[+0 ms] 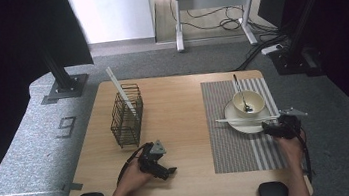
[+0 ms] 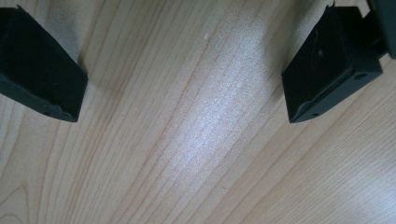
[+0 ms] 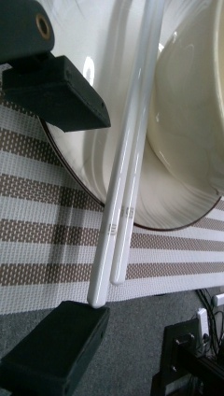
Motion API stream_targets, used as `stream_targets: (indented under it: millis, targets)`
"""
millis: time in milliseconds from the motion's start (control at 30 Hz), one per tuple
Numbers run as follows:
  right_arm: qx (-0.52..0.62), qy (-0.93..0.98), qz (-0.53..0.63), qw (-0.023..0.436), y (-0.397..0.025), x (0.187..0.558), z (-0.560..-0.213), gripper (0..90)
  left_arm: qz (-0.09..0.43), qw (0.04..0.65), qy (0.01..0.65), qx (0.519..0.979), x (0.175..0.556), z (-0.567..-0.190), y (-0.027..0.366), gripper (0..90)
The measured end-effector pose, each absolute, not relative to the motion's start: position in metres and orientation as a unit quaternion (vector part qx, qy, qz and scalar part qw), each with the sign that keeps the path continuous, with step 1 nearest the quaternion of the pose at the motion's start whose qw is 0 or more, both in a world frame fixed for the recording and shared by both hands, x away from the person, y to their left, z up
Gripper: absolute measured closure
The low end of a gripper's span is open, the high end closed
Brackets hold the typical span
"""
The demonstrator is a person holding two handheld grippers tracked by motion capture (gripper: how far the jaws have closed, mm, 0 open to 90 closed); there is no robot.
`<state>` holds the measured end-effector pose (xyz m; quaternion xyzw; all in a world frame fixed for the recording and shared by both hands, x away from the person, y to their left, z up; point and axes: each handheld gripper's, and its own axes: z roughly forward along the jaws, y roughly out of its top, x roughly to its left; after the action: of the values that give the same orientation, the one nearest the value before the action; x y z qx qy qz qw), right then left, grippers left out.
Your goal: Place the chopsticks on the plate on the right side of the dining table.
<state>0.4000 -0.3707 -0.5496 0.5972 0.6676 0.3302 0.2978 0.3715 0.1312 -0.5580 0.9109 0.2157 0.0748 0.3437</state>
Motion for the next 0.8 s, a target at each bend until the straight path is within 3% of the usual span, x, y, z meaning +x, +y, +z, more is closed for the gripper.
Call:
stream_targets:
  millis: [800]
  targets:
    - [0.583,0.684,0.324,0.294,-0.3646,0.4031,-0.5505,8.9,0.076,0.342,0.214,0.912,0.3718,-0.5580,0.1317,0.0]
